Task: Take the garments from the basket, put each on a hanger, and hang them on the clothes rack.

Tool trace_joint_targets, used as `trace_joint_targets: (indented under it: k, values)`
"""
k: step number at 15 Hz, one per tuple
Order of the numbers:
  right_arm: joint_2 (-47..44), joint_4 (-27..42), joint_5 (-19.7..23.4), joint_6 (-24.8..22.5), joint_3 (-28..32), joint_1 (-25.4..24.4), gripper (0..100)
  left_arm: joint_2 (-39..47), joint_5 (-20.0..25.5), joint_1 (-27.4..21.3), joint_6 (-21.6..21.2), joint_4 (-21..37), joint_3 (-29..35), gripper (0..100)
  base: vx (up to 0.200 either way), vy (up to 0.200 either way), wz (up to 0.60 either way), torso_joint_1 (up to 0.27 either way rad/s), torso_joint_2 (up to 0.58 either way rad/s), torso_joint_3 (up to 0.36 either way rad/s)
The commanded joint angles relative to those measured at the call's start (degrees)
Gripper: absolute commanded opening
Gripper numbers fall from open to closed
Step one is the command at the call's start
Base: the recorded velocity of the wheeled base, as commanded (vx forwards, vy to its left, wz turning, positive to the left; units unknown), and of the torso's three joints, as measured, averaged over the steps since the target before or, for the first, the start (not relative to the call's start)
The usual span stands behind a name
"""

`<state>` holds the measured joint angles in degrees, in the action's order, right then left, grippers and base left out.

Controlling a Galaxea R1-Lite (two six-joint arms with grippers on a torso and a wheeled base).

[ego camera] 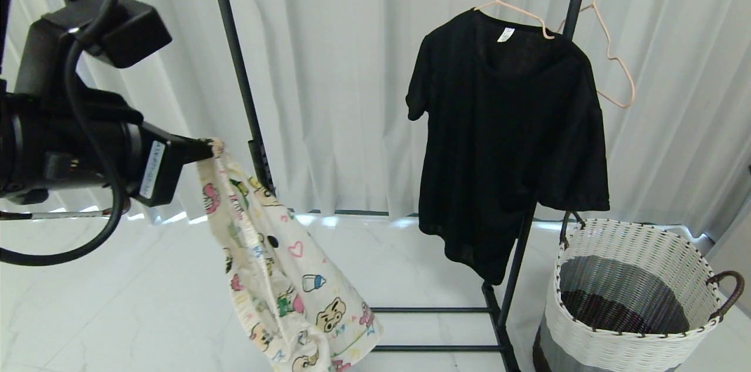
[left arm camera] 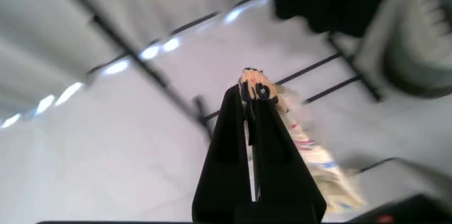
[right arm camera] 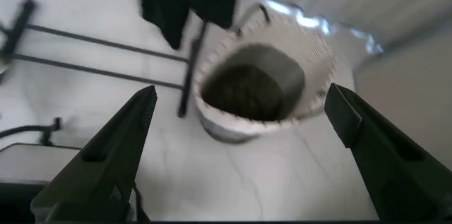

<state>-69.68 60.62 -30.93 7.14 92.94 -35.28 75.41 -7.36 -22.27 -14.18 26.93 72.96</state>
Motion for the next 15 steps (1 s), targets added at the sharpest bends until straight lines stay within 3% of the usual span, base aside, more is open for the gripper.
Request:
trace_joint_targets:
  k: [1,3,6,10,15]
  values:
    - [6.22,-1.21,-0.45,0.24,-7.07,4.52,100,-4.57,0.07,8.65,-1.91,-0.12,-5.28,0,0.000,0.000,0.00,0.000,0.00,0.000]
    - [10.97,-8.50,-1.06,0.15,-15.77,6.28,100,-5.54,-0.02,11.81,-0.94,-0.21,-5.64,0,0.000,0.000,0.00,0.000,0.00,0.000]
    - [14.22,-10.35,-1.06,-0.02,-22.54,7.51,100,-6.24,-0.02,15.33,-0.59,-0.21,-6.34,0,0.000,0.000,0.00,0.000,0.00,0.000]
    - [14.66,-10.70,-2.38,0.06,-23.60,7.59,100,-8.88,-0.02,16.12,-0.59,-0.21,-10.03,0,0.000,0.000,0.00,0.000,0.00,0.000]
    - [14.57,-16.85,-2.03,0.85,-25.62,7.95,100,-10.20,-0.63,17.17,-0.59,-0.21,-13.11,0,0.000,0.000,0.00,0.000,0.00,0.000]
